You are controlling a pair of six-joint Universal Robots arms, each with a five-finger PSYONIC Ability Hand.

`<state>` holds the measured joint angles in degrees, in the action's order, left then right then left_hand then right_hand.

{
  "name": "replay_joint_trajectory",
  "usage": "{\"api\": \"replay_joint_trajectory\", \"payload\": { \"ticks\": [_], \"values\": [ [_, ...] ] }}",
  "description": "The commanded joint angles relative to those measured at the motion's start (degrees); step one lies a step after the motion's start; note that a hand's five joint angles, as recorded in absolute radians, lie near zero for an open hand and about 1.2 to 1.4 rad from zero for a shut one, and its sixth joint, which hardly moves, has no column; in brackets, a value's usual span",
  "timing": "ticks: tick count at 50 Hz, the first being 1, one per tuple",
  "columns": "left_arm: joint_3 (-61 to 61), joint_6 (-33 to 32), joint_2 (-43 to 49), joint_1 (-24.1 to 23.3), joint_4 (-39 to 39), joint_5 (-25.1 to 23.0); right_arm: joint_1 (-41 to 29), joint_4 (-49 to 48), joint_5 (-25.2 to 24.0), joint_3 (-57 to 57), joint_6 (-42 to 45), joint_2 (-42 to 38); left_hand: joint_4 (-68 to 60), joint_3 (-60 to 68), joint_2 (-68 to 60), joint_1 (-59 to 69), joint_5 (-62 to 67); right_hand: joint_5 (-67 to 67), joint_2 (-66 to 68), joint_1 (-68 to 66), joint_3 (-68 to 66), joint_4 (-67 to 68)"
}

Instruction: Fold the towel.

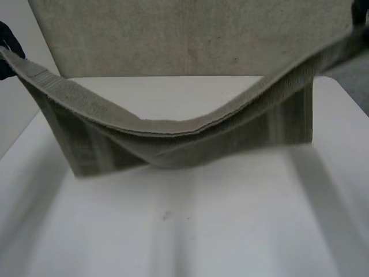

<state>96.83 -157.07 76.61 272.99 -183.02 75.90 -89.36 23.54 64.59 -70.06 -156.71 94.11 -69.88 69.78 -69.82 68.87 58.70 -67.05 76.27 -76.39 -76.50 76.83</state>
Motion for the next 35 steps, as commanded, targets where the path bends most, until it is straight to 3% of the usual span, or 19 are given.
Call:
{"api": "replay_joint_trajectory", "payload": {
  "ticks": [1,7,10,12,13,15,16,17,21,22,24,28,31,32,33,35],
  "values": [
    [-0.06,-0.43,8.47,0.71,0.03,-0.22,1.03,11.34,1.13,1.42,18.79,-10.85,-10.12,10.22,-10.18,11.13,11.30,-2.95,3.73,-3.61,-3.50,3.17],
    [-6.47,-2.89,21.65,-1.49,-0.06,-0.14,-0.99,10.74,6.42,6.17,19.60,-18.96,-10.12,10.22,-10.18,11.13,11.30,-2.95,3.73,-3.61,-3.50,3.17],
    [-14.47,-4.30,27.81,-5.27,-0.06,0.57,-4.16,7.48,8.88,14.52,18.54,-24.94,-10.12,10.22,-10.18,11.13,11.30,-2.95,3.73,-3.61,-3.50,3.17],
    [-25.14,-4.12,31.49,-8.07,-0.06,1.01,-8.89,-0.30,10.20,26.33,16.36,-30.63,-10.12,10.22,-10.18,11.13,11.30,-2.95,3.73,-3.61,-3.50,3.17],
    [-25.19,-4.12,31.50,-8.08,-0.06,1.01,-8.90,-0.34,10.20,26.38,16.35,-30.65,-10.12,10.22,-10.18,11.13,11.30,-2.95,3.73,-3.61,-3.50,3.17],
    [-30.59,-3.69,32.02,-8.17,-0.32,1.70,-10.05,-13.10,11.07,35.13,9.88,-32.31,-10.12,10.22,-10.18,11.13,11.30,-2.95,3.73,-3.61,-3.50,3.17],
    [-37.00,-3.33,32.03,-8.78,-1.71,3.19,-9.96,-19.44,11.86,36.56,5.49,-32.32,-10.12,10.22,-10.18,11.13,11.30,-2.95,3.73,-3.61,-3.50,3.17],
    [-40.63,-2.98,31.94,-8.79,-4.34,5.03,-9.96,-19.50,11.87,36.58,5.45,-32.32,-10.12,10.22,-10.18,11.13,11.30,-2.95,3.73,-3.61,-3.50,3.17],
    [-44.25,-0.54,31.24,-9.22,-11.53,9.16,-9.44,-36.94,14.06,34.31,-11.11,-28.91,-10.12,10.22,-10.18,11.13,11.30,-2.95,3.73,-3.61,-3.50,3.17],
    [-44.27,-0.52,31.24,-9.23,-11.57,9.18,-9.43,-36.99,14.07,34.29,-11.16,-28.89,-10.12,10.22,-10.18,11.13,11.30,-2.95,3.73,-3.61,-3.50,3.17],
    [-43.75,4.11,30.18,-8.88,-17.17,10.67,-8.91,-37.52,13.28,29.66,-14.76,-26.71,-10.12,10.22,-10.18,11.13,11.30,-2.95,3.73,-3.61,-3.50,3.17],
    [-39.99,7.47,30.27,-8.35,-17.29,10.24,-8.82,-36.11,12.22,24.45,-14.07,-25.46,-10.12,10.22,-10.18,11.13,11.30,-2.95,3.73,-3.61,-3.50,3.17],
    [-31.13,7.83,30.27,-7.91,-17.11,8.75,-8.73,-32.77,8.09,18.30,-12.13,-24.41,-10.12,10.22,-10.18,11.13,11.30,-2.95,3.73,-3.61,-3.50,3.17],
    [-31.08,7.83,30.27,-7.91,-17.11,8.74,-8.64,-30.60,4.61,14.73,-9.78,-24.32,-10.12,10.22,-10.18,11.13,11.30,-2.95,3.73,-3.61,-3.50,3.17],
    [-31.08,7.83,30.27,-7.91,-17.11,8.74,-8.64,-30.57,4.58,14.69,-9.76,-24.32,-10.12,10.22,-10.18,11.13,11.30,-2.95,3.73,-3.61,-3.50,3.17],
    [-25.81,7.66,30.27,-6.94,-17.73,7.42,-8.47,-26.73,-0.41,8.49,-3.90,-24.67,-10.12,10.22,-10.18,11.13,11.30,-2.95,3.73,-3.61,-3.50,3.17]
  ]
}}
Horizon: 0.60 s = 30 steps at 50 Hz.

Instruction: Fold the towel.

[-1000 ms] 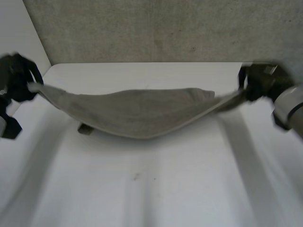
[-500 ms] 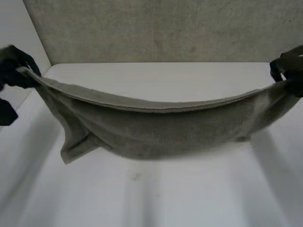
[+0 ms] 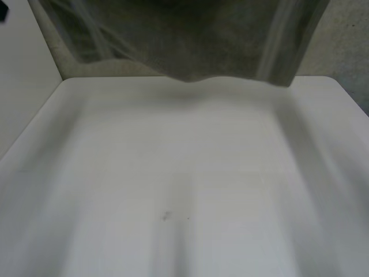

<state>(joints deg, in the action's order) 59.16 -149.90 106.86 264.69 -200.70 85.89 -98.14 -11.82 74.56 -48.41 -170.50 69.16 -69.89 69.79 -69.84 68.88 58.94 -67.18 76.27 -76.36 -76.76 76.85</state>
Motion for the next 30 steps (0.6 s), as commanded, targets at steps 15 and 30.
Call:
{"api": "replay_joint_trajectory", "payload": {
  "ticks": [15,30],
  "values": [
    [42.87,-18.64,7.75,11.01,-12.08,-8.90,1.90,13.23,-12.25,-42.56,39.80,-5.00,-10.11,10.21,-10.16,11.12,11.06,-2.82,3.73,-3.64,-3.24,3.15],
    [54.21,-29.65,3.18,13.40,-14.88,-25.31,3.74,12.61,-13.48,-50.55,29.00,0.18,25.01,-24.91,24.96,-24.00,-24.06,-2.82,3.73,-3.64,-3.24,3.15]
  ]
}}
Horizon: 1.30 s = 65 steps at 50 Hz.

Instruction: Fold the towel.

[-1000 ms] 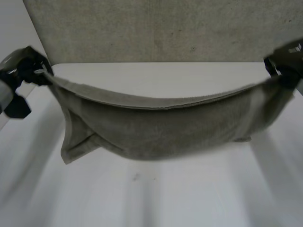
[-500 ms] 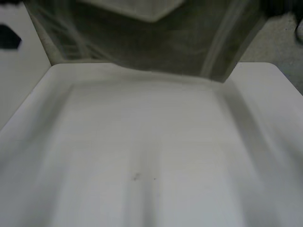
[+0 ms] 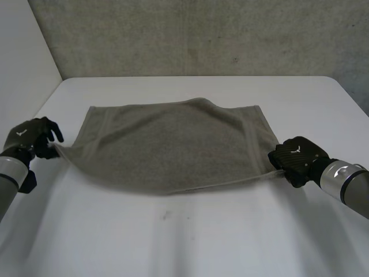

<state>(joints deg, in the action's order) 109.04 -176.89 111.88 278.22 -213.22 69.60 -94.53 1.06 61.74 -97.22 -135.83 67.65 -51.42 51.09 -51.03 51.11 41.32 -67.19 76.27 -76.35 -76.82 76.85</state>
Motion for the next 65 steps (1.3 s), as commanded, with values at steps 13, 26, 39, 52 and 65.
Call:
{"api": "replay_joint_trajectory", "payload": {
  "ticks": [13,26,39,52,65],
  "values": [
    [9.70,-20.33,-1.31,0.04,-13.89,-15.19,-0.22,-0.27,-0.74,-3.77,-6.11,1.79,17.66,-17.33,17.27,-17.34,-17.56,-2.81,3.73,-3.65,-3.18,3.15],
    [11.29,-25.69,-1.84,0.39,-14.76,-18.36,0.22,-0.27,-0.74,-3.86,-6.11,1.79,17.49,-17.16,17.10,-17.17,-17.39,-2.81,3.73,-3.65,-3.18,3.15],
    [14.63,-32.64,-1.84,3.11,-14.76,-26.27,0.31,-0.27,-0.65,-3.77,-6.11,1.61,14.46,-14.13,14.07,-14.15,-14.36,-2.81,3.73,-3.65,-3.18,3.15],
    [17.44,-39.40,-4.56,7.33,-14.06,-33.91,1.54,1.13,0.84,-2.54,-5.94,3.71,-28.58,28.91,-28.97,28.89,28.68,-2.81,3.73,-3.65,-3.18,3.15],
    [17.70,-35.63,-23.72,13.22,6.33,-34.18,10.32,20.97,0.14,1.06,2.03,19.61,-28.58,28.91,-28.97,28.89,28.68,-2.81,3.73,-3.65,-3.18,3.15]
  ]
}}
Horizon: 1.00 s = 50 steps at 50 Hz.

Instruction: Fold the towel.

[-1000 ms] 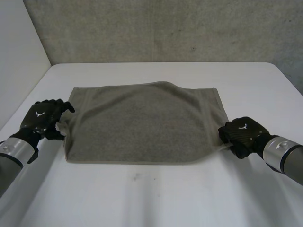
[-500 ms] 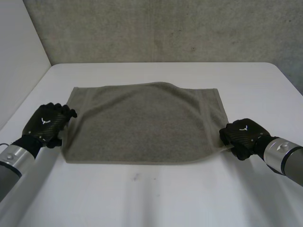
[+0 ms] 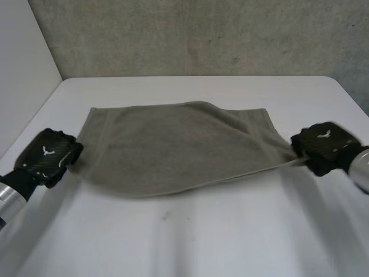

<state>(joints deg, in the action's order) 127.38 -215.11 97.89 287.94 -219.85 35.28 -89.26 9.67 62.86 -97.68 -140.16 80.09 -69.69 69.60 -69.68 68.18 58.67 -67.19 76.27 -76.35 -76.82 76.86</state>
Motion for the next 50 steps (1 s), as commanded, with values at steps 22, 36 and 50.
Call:
{"api": "replay_joint_trajectory", "payload": {
  "ticks": [22,36,50],
  "values": [
    [-16.19,18.58,-3.23,-6.34,23.86,4.62,5.08,20.30,2.77,19.34,17.75,-5.88,-10.31,10.40,-10.32,11.82,11.33,-2.81,3.73,-3.65,-3.18,3.14],
    [-53.86,19.99,30.75,-22.68,21.92,26.49,-6.96,14.35,16.76,46.33,9.57,-32.96,-10.31,10.40,-10.32,11.82,11.33,-2.81,3.73,-3.65,-3.18,3.14],
    [-73.50,19.99,46.34,-26.55,22.28,35.82,-10.84,4.84,21.95,60.41,7.80,-46.68,0.26,-0.17,0.26,1.25,0.75,67.19,-66.27,66.35,66.82,-66.86]
  ]
}}
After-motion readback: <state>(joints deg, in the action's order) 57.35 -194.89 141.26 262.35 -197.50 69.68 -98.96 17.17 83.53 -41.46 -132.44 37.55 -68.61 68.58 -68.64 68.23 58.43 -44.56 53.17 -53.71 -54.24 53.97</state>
